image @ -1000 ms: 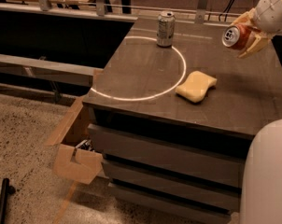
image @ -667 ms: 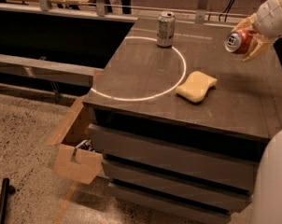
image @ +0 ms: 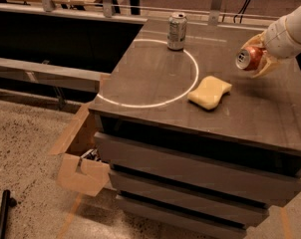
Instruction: Knock coke can over
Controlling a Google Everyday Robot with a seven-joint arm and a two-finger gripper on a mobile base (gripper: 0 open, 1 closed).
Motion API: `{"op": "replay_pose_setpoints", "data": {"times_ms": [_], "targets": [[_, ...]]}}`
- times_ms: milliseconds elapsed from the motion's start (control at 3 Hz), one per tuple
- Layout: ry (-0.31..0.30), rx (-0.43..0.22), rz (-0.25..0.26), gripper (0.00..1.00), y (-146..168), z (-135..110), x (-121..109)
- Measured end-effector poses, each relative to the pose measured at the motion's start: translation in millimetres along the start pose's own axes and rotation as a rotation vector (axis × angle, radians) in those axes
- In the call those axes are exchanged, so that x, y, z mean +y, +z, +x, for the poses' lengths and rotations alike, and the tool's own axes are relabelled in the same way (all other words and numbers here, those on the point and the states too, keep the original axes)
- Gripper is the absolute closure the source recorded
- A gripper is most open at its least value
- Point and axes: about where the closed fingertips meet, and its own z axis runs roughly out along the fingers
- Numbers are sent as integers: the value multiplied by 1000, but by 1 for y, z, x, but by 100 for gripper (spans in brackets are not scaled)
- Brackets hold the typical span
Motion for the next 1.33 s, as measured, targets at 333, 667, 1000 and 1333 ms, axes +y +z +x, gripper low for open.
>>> {"op": "replay_pose_setpoints", "data": {"times_ms": [333, 667, 1000, 1333], "targets": [[-3, 28, 21, 100, 14, -1, 7], [3, 53, 37, 100, 22, -1, 11], [25, 47, 33, 85, 24, -3, 8], [31, 33, -5, 61, 20, -4, 6]]}}
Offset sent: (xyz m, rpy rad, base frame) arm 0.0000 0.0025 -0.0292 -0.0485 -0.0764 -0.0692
